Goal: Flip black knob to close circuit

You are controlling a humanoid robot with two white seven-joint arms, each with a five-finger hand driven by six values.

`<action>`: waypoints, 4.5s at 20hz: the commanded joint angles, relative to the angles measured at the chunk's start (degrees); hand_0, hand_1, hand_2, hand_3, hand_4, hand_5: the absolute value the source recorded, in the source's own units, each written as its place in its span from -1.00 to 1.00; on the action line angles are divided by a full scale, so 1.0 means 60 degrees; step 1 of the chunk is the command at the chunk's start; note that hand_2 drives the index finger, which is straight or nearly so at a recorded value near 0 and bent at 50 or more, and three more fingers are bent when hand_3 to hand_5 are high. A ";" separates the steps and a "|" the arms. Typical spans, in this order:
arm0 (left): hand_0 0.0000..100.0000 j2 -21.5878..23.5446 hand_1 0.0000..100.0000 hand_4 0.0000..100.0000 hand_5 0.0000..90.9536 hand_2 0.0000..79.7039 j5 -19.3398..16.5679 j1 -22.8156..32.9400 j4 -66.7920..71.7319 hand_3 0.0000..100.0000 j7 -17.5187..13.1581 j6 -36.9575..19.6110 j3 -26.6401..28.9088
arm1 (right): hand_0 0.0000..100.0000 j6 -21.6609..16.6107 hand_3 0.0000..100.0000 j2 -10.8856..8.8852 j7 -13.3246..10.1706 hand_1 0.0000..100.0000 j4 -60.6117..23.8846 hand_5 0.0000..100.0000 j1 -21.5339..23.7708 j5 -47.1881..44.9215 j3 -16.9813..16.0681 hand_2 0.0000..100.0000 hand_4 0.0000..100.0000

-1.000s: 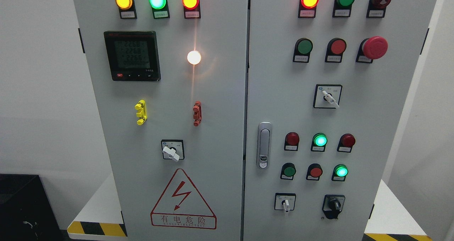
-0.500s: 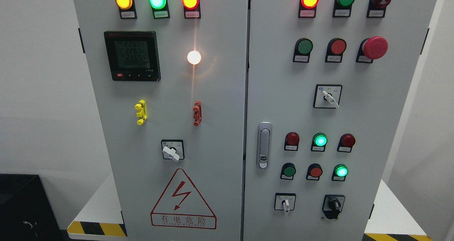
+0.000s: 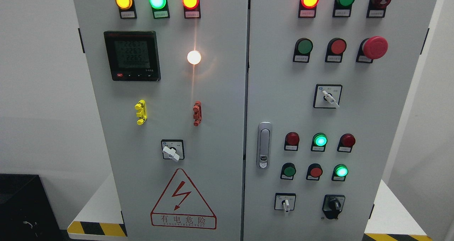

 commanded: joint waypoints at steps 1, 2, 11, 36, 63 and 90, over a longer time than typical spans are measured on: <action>-0.76 0.0000 0.11 -1.00 -1.00 -1.00 0.0000 0.0205 -0.0278 -1.00 -0.0006 0.0001 0.0000 | -1.00 0.0101 1.00 0.0022 0.0067 -1.00 0.0071 1.00 -0.0555 0.0333 -0.0147 0.86 1.00; -0.76 0.0000 0.11 -1.00 -1.00 -1.00 0.0000 0.0220 -0.0278 -1.00 -0.0006 0.0001 0.0000 | -1.00 0.0101 1.00 0.0037 0.0067 -1.00 0.0115 1.00 -0.0672 0.0348 -0.0235 0.86 1.00; -0.76 0.0000 0.11 -1.00 -1.00 -1.00 0.0000 0.0205 -0.0278 -1.00 -0.0006 0.0001 0.0000 | -1.00 0.0203 1.00 0.0037 0.0081 -1.00 0.0423 1.00 -0.1141 0.0451 -0.0397 0.85 1.00; -0.76 0.0000 0.11 -1.00 -1.00 -1.00 0.0000 0.0220 -0.0278 -1.00 -0.0006 0.0001 0.0000 | -1.00 0.0218 1.00 0.0081 0.0360 -1.00 0.1009 1.00 -0.2153 0.0451 -0.1041 0.84 1.00; -0.76 0.0000 0.11 -1.00 -1.00 -1.00 0.0000 0.0220 -0.0278 -1.00 -0.0006 0.0001 0.0000 | -1.00 0.0218 1.00 0.0081 0.0272 -1.00 0.1185 1.00 -0.2373 0.0421 -0.1466 0.83 1.00; -0.76 0.0015 0.11 -1.00 -1.00 -1.00 0.0000 0.0220 -0.0278 -1.00 -0.0006 0.0001 0.0000 | -1.00 0.0218 1.00 0.0066 0.0257 -1.00 0.1170 1.00 -0.2431 0.0304 -0.1774 0.83 1.00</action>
